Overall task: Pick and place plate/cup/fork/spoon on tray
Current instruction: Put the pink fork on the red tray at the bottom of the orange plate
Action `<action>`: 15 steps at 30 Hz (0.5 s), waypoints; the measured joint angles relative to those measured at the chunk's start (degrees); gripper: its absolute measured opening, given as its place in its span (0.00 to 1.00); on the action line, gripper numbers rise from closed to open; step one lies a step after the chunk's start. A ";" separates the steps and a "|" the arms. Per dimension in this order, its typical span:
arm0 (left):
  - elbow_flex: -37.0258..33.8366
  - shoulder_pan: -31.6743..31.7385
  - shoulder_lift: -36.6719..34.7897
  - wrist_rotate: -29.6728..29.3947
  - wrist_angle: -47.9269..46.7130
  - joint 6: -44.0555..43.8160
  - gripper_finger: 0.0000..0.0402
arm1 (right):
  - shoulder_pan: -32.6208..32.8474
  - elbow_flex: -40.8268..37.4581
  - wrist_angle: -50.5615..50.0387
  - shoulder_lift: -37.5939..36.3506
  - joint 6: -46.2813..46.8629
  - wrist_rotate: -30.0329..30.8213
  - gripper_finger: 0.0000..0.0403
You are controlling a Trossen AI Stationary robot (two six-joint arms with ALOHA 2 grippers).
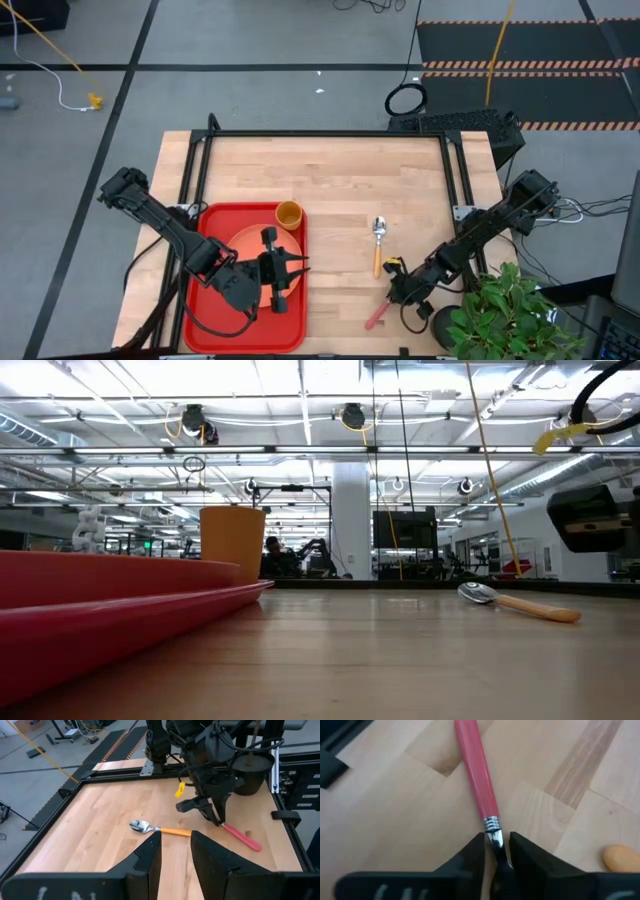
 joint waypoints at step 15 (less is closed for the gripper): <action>0.00 1.57 0.00 1.05 2.72 -0.45 0.27 | -0.56 2.56 5.82 -1.15 -1.58 0.09 0.02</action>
